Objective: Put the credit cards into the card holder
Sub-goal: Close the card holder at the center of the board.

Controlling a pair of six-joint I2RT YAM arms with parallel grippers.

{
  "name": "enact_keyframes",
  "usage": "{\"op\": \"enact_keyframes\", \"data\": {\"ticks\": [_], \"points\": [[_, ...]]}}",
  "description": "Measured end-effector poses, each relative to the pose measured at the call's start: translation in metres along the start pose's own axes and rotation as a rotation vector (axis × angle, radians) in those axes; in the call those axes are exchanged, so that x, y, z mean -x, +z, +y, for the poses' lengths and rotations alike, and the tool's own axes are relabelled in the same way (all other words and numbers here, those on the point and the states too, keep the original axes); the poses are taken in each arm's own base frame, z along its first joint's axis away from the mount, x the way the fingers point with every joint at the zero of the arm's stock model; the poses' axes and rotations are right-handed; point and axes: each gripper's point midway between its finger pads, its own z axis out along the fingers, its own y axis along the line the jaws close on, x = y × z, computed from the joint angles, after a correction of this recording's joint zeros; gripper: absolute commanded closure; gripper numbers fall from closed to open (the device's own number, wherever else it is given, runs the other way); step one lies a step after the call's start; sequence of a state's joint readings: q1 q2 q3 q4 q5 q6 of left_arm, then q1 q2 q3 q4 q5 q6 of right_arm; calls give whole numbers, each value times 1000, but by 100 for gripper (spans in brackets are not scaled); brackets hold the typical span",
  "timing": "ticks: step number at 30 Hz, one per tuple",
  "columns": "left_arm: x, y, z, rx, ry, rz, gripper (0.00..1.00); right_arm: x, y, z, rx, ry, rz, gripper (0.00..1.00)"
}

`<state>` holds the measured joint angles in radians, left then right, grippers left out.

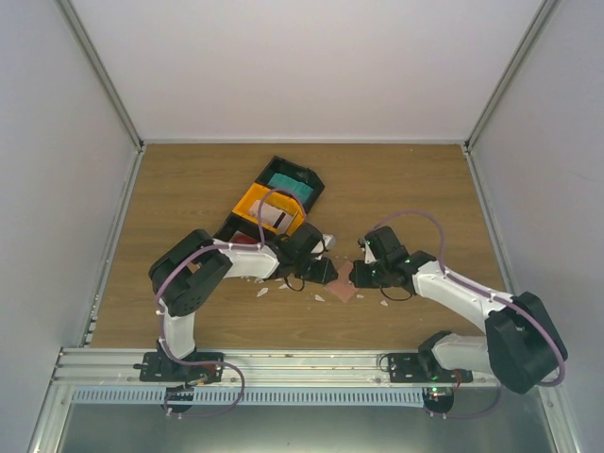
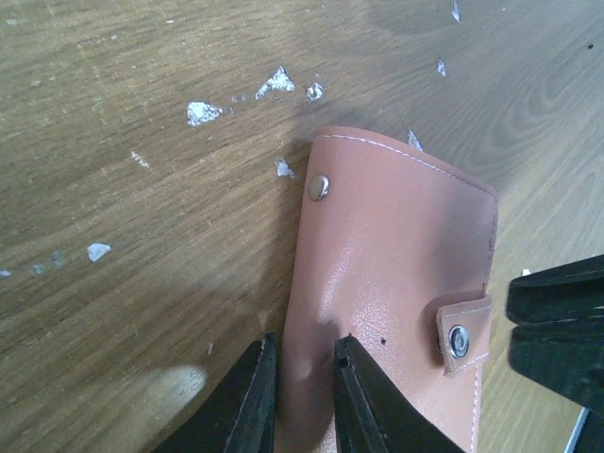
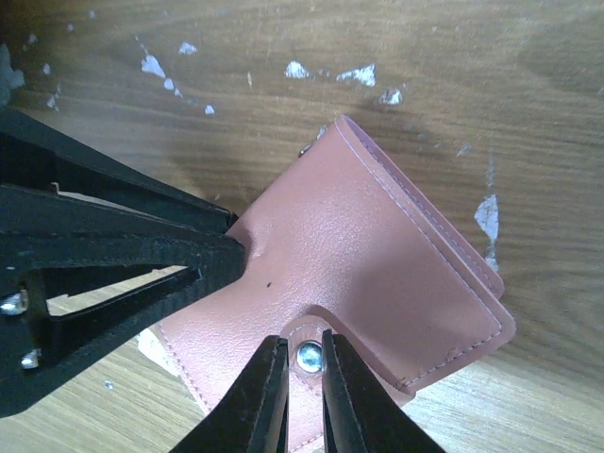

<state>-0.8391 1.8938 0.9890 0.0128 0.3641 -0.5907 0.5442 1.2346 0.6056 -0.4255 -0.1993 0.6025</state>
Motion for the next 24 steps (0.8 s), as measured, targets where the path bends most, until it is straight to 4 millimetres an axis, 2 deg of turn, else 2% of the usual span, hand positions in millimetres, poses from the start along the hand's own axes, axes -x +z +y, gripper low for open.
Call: {"op": "enact_keyframes", "data": {"ticks": [10,14,24], "points": [[-4,-1,-1,-17,5,1,80,-17,15,-3,-12,-34,83,85],[-4,0,-2,-17,6,1,80,-18,18,-3,-19,-44,85,86],[-4,-1,1,-6,4,-6,82,-17,26,-1,-101,-109,83,97]]}}
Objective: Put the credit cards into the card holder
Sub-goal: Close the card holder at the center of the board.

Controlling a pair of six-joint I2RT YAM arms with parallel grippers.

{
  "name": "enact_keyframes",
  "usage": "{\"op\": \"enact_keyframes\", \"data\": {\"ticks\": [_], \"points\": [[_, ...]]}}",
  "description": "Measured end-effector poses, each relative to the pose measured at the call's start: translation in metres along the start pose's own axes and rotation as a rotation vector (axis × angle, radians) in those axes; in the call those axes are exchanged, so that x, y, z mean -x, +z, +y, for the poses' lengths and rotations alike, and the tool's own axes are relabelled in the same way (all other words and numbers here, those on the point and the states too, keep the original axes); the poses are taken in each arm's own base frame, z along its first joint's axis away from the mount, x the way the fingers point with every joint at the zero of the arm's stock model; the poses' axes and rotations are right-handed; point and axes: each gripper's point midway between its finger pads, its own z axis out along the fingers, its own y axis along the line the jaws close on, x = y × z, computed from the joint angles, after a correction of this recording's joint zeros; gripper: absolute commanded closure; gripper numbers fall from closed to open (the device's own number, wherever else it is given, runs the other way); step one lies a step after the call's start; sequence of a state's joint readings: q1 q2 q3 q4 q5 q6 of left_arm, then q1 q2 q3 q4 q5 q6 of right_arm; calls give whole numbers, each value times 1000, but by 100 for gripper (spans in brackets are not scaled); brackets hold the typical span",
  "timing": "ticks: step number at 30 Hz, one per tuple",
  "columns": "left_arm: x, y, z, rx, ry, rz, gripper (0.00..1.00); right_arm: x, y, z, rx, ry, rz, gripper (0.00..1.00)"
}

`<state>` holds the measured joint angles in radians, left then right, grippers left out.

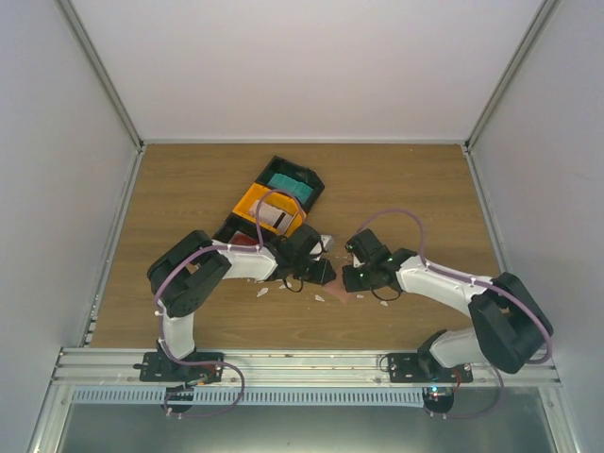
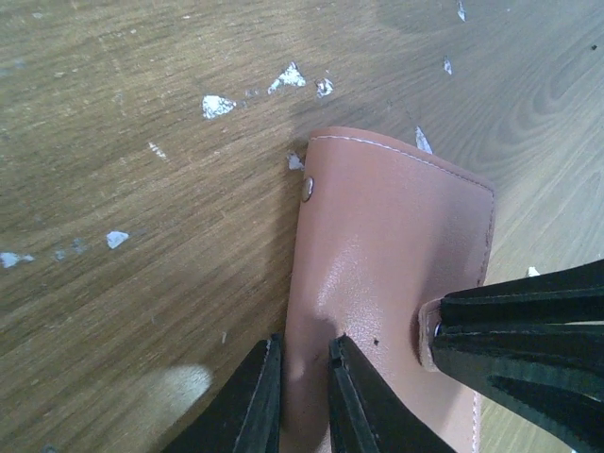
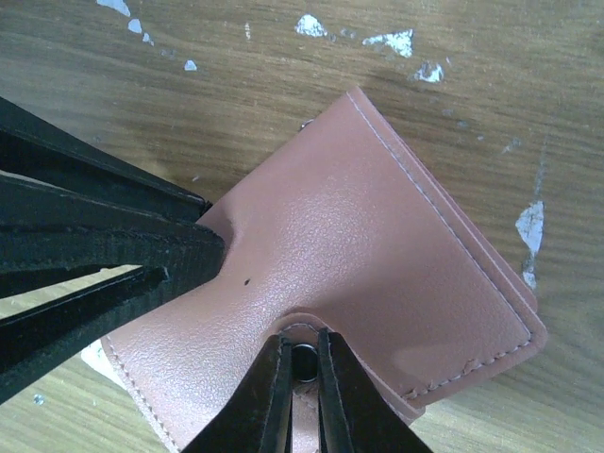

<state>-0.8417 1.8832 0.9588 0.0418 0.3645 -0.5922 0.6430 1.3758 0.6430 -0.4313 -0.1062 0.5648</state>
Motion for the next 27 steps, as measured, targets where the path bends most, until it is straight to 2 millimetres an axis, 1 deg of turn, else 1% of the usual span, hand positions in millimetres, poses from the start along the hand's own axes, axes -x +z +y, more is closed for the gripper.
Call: {"op": "enact_keyframes", "data": {"ticks": [2,4,7,8,10,15,19,21,22,23,24,27], "points": [[0,0,1,6,0,-4,82,0,2,1,-29,-12,4,99],[1,-1,2,10,-1,-6,82,0,4,2,-52,-19,0,100],[1,-1,3,15,-1,-10,82,1,5,3,-87,-20,-8,99],[1,-1,3,16,-1,-10,82,2,4,3,-95,-19,-11,98],[1,-2,3,15,0,-13,81,4,3,4,-104,-11,-25,91],[-2,-1,-1,-6,6,-9,78,6,-7,1,-124,38,-53,64],[-8,-1,-6,-28,14,8,75,13,-23,-3,-130,110,-106,51],[-11,-2,-7,-38,17,15,75,13,-27,-6,-125,149,-129,51],[-13,-2,-8,-44,18,19,74,8,-27,-9,-124,168,-128,51],[-16,-4,-9,-50,19,25,74,-3,-23,-15,-128,194,-112,51],[-19,-5,-10,-57,21,31,74,-5,-23,-17,-130,197,-108,52],[-27,-7,-12,-82,23,53,73,-23,-12,-23,-116,235,-60,56]]}}
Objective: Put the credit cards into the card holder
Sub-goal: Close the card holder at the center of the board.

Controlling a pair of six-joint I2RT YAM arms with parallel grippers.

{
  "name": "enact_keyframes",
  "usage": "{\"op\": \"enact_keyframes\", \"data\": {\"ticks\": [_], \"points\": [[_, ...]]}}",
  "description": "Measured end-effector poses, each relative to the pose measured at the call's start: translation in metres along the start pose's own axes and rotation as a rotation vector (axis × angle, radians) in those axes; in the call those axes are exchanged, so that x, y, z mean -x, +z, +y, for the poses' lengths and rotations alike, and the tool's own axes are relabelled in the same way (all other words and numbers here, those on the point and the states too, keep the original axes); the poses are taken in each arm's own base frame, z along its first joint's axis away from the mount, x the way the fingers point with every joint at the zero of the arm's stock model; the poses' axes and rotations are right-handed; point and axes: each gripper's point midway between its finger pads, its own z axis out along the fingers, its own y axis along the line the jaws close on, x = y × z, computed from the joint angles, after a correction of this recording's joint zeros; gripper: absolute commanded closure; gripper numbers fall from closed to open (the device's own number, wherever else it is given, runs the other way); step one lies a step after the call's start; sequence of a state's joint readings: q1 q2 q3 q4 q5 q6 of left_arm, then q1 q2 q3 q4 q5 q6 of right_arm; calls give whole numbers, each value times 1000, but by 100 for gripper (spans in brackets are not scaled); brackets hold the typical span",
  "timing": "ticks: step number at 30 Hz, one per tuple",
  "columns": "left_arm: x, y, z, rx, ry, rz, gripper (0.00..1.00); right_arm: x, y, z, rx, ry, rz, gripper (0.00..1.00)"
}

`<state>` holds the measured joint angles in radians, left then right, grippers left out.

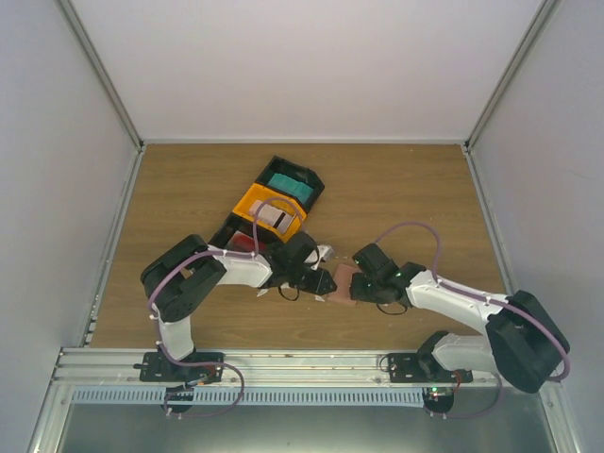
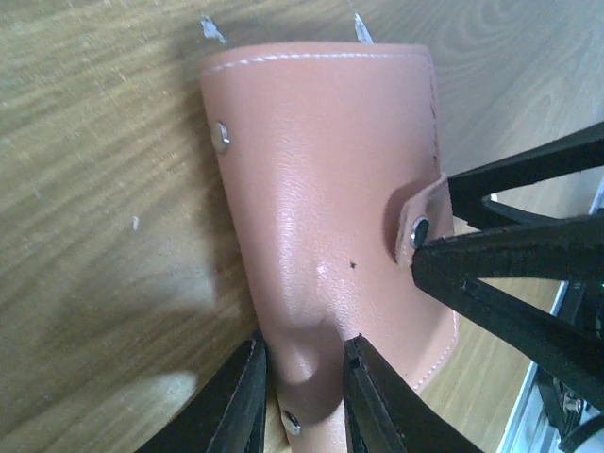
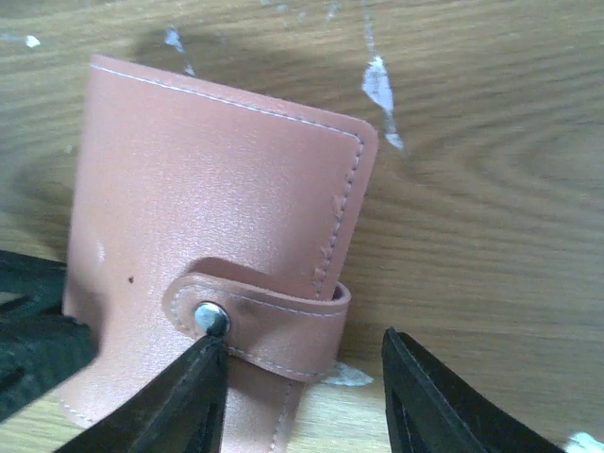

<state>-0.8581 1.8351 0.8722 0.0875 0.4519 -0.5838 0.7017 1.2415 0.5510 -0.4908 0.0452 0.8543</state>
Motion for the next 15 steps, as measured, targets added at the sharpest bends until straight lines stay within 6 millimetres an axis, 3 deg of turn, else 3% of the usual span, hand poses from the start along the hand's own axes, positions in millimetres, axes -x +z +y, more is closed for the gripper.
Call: {"op": "enact_keyframes", "data": {"ticks": [5,8,15], "points": [[-6,-2,-2,-20,0,16,70,2,4,10,79,31,10,68],[-7,-5,-3,-18,-4,15,62,7,6,15,123,28,12,71],[13,-28,10,136,-12,-95,33,27,1,9,111,6,-49,51]]}}
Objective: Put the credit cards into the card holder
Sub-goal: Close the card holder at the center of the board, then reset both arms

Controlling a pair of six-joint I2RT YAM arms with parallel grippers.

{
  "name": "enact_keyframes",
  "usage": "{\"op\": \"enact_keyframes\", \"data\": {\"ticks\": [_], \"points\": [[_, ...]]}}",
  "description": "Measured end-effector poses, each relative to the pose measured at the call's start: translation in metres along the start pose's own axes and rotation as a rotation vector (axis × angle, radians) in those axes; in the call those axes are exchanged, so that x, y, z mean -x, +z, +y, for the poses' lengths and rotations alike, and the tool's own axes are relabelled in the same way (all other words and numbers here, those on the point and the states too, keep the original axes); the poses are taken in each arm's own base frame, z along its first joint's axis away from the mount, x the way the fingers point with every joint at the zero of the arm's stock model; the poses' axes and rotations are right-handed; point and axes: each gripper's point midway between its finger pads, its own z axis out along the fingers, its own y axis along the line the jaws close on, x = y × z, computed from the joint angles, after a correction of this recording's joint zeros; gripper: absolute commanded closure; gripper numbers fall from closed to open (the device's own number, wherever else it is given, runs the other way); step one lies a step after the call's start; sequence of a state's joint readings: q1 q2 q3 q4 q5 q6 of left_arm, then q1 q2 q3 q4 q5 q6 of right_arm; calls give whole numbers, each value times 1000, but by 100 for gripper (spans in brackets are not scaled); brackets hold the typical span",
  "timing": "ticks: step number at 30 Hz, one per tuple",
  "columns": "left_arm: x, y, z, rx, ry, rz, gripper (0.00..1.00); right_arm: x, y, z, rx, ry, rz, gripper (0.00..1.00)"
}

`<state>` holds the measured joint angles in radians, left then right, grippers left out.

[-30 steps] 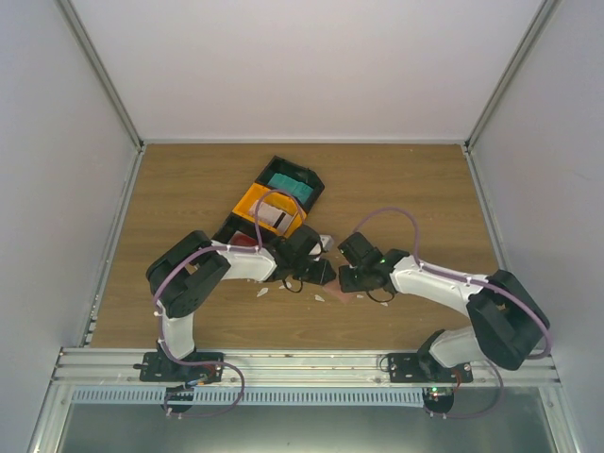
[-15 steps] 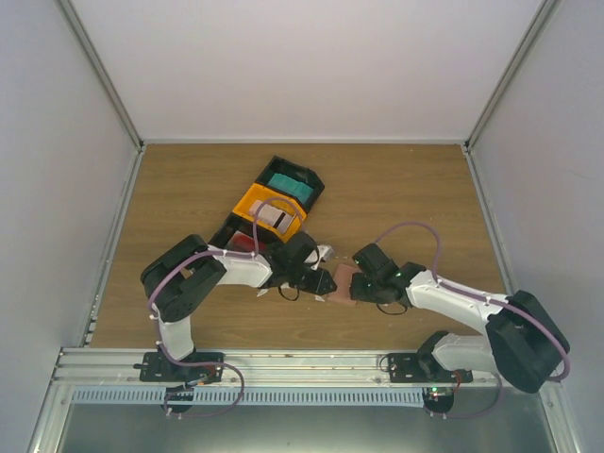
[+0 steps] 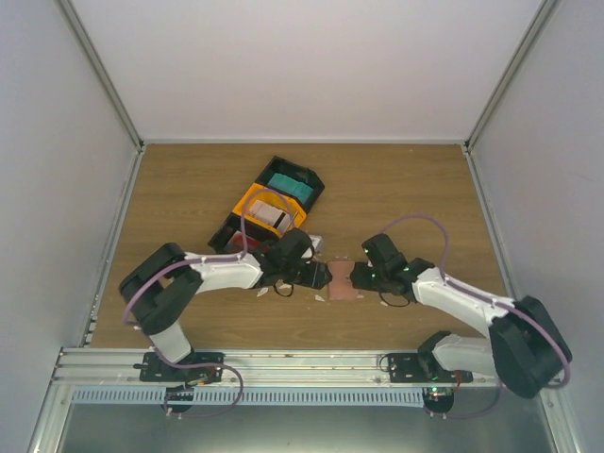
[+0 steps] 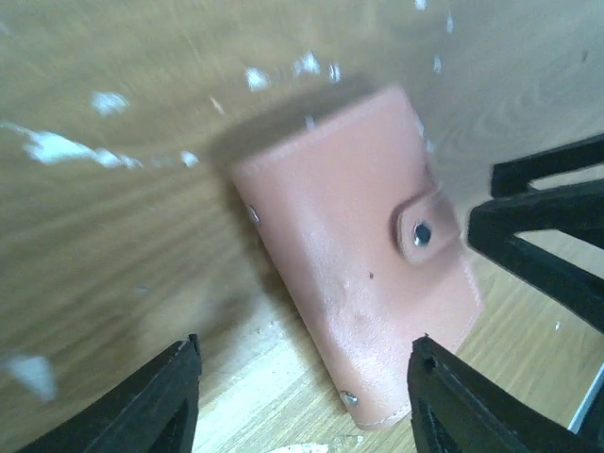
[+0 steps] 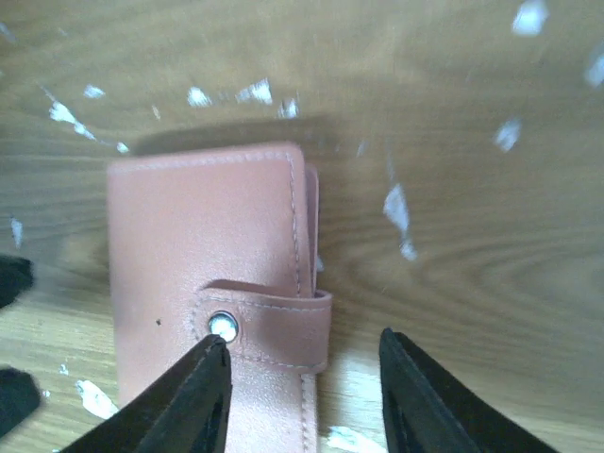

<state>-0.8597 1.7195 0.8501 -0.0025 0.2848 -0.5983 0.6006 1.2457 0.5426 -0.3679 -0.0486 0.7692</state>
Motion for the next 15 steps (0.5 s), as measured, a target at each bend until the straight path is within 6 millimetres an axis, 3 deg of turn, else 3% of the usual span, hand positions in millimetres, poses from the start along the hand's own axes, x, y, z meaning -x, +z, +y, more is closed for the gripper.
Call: {"op": "enact_keyframes", "data": {"ticks": [3,6,9,15], "points": [[22,-25,-1,61,16,-102,17,23,-26,-1,-29,-16,-109,38],[51,-65,-14,87,53,-245,2,52,-64,3,-41,-27,-252,20],[78,-115,-31,88,95,-401,1,78,-105,6,-53,-27,-393,1],[107,-239,-52,105,113,-746,1,109,-195,-2,-89,-20,-664,0]]}}
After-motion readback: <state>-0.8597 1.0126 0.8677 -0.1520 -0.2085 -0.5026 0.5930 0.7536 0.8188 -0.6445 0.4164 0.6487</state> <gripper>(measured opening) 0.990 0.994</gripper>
